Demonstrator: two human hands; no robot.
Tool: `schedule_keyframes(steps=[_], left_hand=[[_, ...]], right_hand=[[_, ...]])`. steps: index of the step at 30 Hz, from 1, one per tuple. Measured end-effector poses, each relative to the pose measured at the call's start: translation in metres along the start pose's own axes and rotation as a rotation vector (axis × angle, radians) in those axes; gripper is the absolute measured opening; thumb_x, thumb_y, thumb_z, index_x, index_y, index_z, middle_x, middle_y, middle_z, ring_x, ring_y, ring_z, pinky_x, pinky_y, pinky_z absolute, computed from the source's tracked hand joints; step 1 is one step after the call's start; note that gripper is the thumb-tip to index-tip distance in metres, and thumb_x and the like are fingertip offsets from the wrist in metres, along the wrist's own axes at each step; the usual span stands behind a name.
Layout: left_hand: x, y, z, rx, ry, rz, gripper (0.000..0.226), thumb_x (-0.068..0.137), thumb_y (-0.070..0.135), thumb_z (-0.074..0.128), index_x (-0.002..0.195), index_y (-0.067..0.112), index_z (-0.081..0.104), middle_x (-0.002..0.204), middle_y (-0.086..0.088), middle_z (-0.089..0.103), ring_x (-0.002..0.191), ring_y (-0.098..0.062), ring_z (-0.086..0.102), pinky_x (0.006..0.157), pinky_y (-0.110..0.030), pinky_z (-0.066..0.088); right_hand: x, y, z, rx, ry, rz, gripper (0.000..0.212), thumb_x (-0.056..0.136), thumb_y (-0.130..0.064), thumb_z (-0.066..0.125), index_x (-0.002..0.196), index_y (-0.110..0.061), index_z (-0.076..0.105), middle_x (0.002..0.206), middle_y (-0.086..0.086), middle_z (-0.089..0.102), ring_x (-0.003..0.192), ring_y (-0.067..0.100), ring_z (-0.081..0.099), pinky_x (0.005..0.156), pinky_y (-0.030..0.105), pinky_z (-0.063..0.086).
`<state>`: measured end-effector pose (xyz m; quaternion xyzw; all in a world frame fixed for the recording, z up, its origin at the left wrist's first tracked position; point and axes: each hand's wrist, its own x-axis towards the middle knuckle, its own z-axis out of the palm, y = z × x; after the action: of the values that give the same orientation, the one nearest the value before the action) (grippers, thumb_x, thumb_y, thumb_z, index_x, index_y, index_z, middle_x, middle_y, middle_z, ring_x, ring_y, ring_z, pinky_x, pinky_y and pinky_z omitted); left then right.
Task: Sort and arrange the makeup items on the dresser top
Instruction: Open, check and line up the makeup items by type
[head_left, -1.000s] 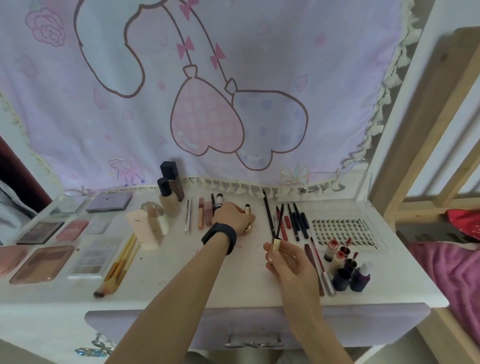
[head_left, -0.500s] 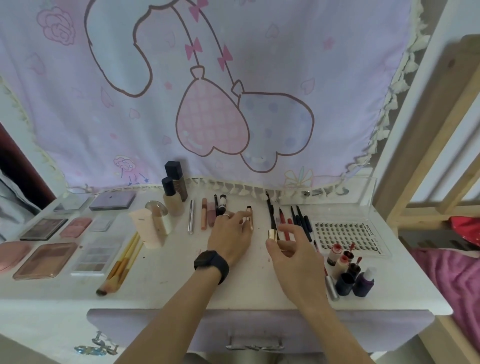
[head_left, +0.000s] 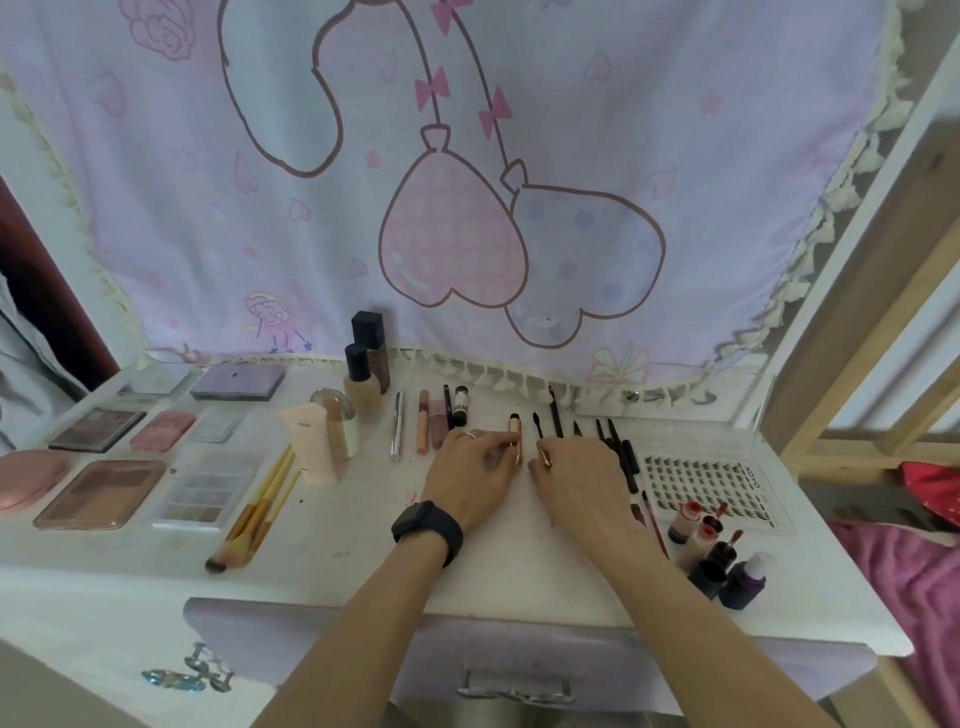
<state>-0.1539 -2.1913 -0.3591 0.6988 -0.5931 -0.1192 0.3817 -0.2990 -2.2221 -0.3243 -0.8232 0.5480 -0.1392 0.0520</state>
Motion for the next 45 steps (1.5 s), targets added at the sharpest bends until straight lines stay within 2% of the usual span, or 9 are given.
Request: schedule_keyframes(steps=[3,5,9,20,29,32,36,39,45], left_hand=[[0.0,-0.001,0.001,-0.002,-0.002,0.001,0.031,0.096,0.034,0.056,0.125,0.031,0.067,0.103,0.007,0.067,0.11,-0.015,0.047,0.088,-0.02,0.033],[0.001,-0.002,0.001,-0.002,-0.003,-0.001,0.031,0.096,0.035,0.056,0.125,0.031,0.067,0.104,0.008,0.068,0.11,-0.014,0.046,0.088,-0.018,0.032],[0.001,-0.003,0.003,0.004,-0.006,0.004,0.032,0.096,0.037,0.056,0.125,0.032,0.067,0.107,0.008,0.068,0.111,-0.015,0.046,0.089,-0.019,0.033],[0.002,-0.005,0.005,0.096,-0.035,0.05,0.034,0.098,0.047,0.052,0.129,0.038,0.063,0.117,0.013,0.067,0.111,-0.013,0.043,0.087,-0.02,0.033],[0.0,0.005,0.001,0.13,-0.077,0.054,0.035,0.098,0.048,0.051,0.128,0.037,0.063,0.122,0.012,0.066,0.114,-0.018,0.047,0.088,-0.024,0.036],[0.001,0.011,-0.001,0.19,-0.147,0.08,0.04,0.096,0.049,0.051,0.133,0.037,0.06,0.127,0.01,0.063,0.115,-0.021,0.049,0.091,-0.031,0.044],[0.003,0.02,-0.001,0.175,-0.199,0.105,0.038,0.095,0.047,0.055,0.13,0.035,0.063,0.117,0.006,0.067,0.105,-0.019,0.057,0.083,-0.038,0.053],[0.004,0.025,0.004,0.195,-0.225,0.092,0.037,0.097,0.046,0.052,0.132,0.036,0.062,0.115,0.006,0.065,0.106,-0.018,0.055,0.083,-0.038,0.053],[0.007,0.029,0.006,0.213,-0.211,0.077,0.036,0.098,0.04,0.052,0.132,0.034,0.061,0.11,0.003,0.067,0.104,-0.019,0.058,0.084,-0.038,0.053]], right_hand=[[0.0,0.001,0.006,-0.061,-0.018,-0.039,0.027,0.1,-0.04,0.047,0.105,-0.02,0.064,0.107,0.002,0.067,0.109,0.026,0.055,0.096,0.033,0.037],[0.0,0.002,0.006,-0.069,-0.017,-0.039,0.03,0.098,-0.038,0.046,0.116,-0.021,0.064,0.115,0.002,0.067,0.114,0.025,0.053,0.102,0.033,0.034],[-0.004,0.001,0.005,-0.009,0.019,-0.001,0.038,0.096,-0.028,0.048,0.131,-0.025,0.063,0.129,0.001,0.061,0.122,0.025,0.043,0.1,0.033,0.039],[-0.009,0.005,0.004,0.111,0.108,0.003,0.038,0.097,-0.026,0.052,0.134,-0.025,0.062,0.133,0.002,0.054,0.124,0.022,0.04,0.102,0.029,0.037],[-0.112,-0.004,0.007,0.421,0.359,0.005,0.03,0.086,-0.017,0.073,0.115,-0.02,0.066,0.1,-0.006,0.06,0.09,0.012,0.054,0.077,0.024,0.046],[-0.129,0.001,0.018,0.37,0.393,-0.001,0.03,0.083,-0.014,0.076,0.111,-0.017,0.067,0.102,-0.003,0.063,0.091,0.012,0.054,0.079,0.023,0.048],[-0.141,0.011,0.035,0.238,0.48,-0.07,0.015,0.089,-0.018,0.07,0.102,-0.01,0.07,0.103,0.004,0.066,0.097,0.021,0.058,0.085,0.03,0.054],[-0.144,0.015,0.046,0.187,0.542,-0.147,0.02,0.094,-0.022,0.06,0.101,-0.007,0.07,0.104,0.005,0.068,0.098,0.023,0.059,0.087,0.033,0.053],[-0.143,0.019,0.057,0.188,0.582,-0.17,0.022,0.097,-0.022,0.06,0.106,-0.006,0.071,0.108,0.006,0.069,0.101,0.022,0.06,0.092,0.032,0.052]])
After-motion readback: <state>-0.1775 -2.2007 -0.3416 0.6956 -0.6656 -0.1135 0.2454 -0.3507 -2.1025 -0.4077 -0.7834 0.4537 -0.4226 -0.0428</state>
